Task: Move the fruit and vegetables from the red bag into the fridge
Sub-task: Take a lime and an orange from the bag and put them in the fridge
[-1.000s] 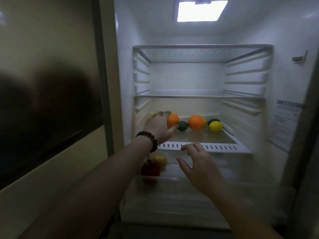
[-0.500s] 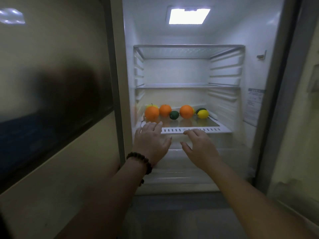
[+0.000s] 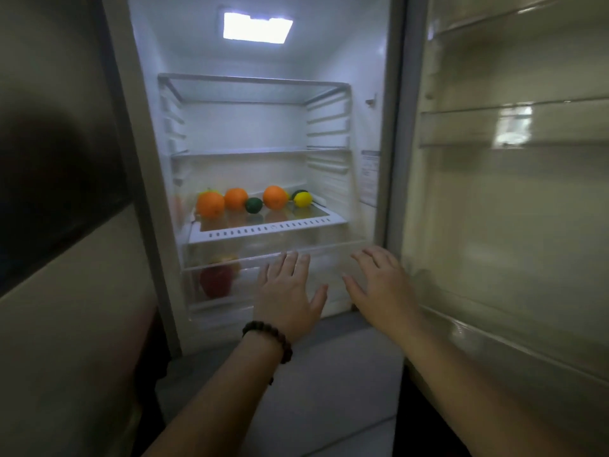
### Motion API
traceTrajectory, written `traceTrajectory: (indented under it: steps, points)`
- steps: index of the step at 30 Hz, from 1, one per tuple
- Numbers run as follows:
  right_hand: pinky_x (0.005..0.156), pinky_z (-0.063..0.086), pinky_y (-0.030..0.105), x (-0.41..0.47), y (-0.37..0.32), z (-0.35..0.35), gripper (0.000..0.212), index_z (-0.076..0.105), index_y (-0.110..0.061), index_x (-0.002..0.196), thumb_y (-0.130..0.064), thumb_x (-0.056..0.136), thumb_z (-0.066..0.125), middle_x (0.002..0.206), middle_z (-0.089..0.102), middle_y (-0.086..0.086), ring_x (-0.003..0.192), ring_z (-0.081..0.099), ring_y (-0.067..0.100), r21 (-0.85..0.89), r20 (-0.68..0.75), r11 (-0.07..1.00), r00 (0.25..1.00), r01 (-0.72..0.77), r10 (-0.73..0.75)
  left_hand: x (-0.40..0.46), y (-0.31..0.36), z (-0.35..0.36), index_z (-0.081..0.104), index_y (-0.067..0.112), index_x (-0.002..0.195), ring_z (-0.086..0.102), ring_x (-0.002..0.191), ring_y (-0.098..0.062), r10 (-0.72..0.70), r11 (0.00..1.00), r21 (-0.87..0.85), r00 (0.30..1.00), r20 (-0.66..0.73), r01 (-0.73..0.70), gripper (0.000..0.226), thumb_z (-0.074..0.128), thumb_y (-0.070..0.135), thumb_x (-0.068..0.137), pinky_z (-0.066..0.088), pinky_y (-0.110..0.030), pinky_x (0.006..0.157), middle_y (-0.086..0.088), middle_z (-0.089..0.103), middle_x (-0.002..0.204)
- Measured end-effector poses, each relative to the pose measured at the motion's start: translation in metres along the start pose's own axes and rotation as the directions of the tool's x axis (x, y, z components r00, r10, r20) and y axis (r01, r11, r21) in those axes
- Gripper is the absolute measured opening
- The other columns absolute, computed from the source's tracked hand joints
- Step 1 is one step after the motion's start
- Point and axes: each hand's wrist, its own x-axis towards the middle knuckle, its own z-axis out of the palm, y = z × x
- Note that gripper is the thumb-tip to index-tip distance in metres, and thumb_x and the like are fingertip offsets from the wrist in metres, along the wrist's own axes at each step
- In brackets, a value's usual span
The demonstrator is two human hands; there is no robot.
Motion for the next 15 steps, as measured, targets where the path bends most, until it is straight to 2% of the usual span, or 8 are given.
traceTrajectory:
  steps: [3,6,8,10,15]
  points:
    - [0.099,0.041,0.038,-0.041,0.022,-0.024,0.054,0.061,-0.010,0.118,-0.048,0.085,0.040,0.120,0.059,0.011,0.115,0.050,0.029,-0.056,-0.010,0.997,0.999,-0.050,0.050,-0.021,0.037,0.002,0.022,0.022,0.147,0.015,0.142,-0.017,0.051,0.996,-0.076,0.998,0.044,-0.048,0.067,0.026,0.059,0.091,0.008,-0.039,0.116,0.001,0.024,0.154]
    - [0.098,0.042,0.039,-0.093,0.048,-0.056,0.052,0.061,-0.010,0.118,-0.047,0.087,0.040,0.119,0.059,0.011,0.115,0.050,0.030,-0.107,-0.006,0.988,0.994,-0.112,0.112,-0.054,0.081,0.001,0.025,0.021,0.146,0.020,0.141,-0.018,0.113,0.981,-0.166,0.991,0.065,-0.101,0.072,0.019,0.062,0.088,0.012,-0.040,0.116,0.001,0.029,0.152]
    - [0.098,0.042,0.040,-0.133,0.064,-0.081,0.051,0.061,-0.009,0.117,-0.046,0.087,0.041,0.120,0.058,0.012,0.116,0.050,0.031,-0.127,-0.008,0.978,0.986,-0.166,0.166,-0.079,0.115,0.001,0.027,0.020,0.146,0.020,0.141,-0.018,0.165,0.962,-0.235,0.982,0.092,-0.140,0.067,0.026,0.059,0.091,0.012,-0.039,0.116,0.000,0.030,0.151]
    - [0.099,0.041,0.041,-0.177,0.079,-0.110,0.050,0.062,-0.009,0.116,-0.045,0.087,0.041,0.120,0.059,0.012,0.119,0.049,0.032,-0.152,-0.016,0.962,0.974,-0.226,0.226,-0.107,0.152,0.000,0.027,0.019,0.146,0.021,0.141,-0.019,0.225,0.942,-0.279,0.967,0.121,-0.184,0.066,0.030,0.056,0.092,0.013,-0.039,0.116,-0.001,0.030,0.151]
    - [0.098,0.043,0.043,-0.290,0.102,-0.196,0.052,0.060,-0.010,0.118,-0.046,0.088,0.037,0.121,0.058,0.011,0.117,0.050,0.033,-0.251,-0.069,0.881,0.915,-0.401,0.397,-0.184,0.248,-0.010,0.021,0.020,0.148,0.021,0.141,-0.021,0.391,0.874,-0.377,0.904,0.173,-0.306,0.072,0.023,0.060,0.088,0.014,-0.040,0.116,-0.002,0.029,0.152]
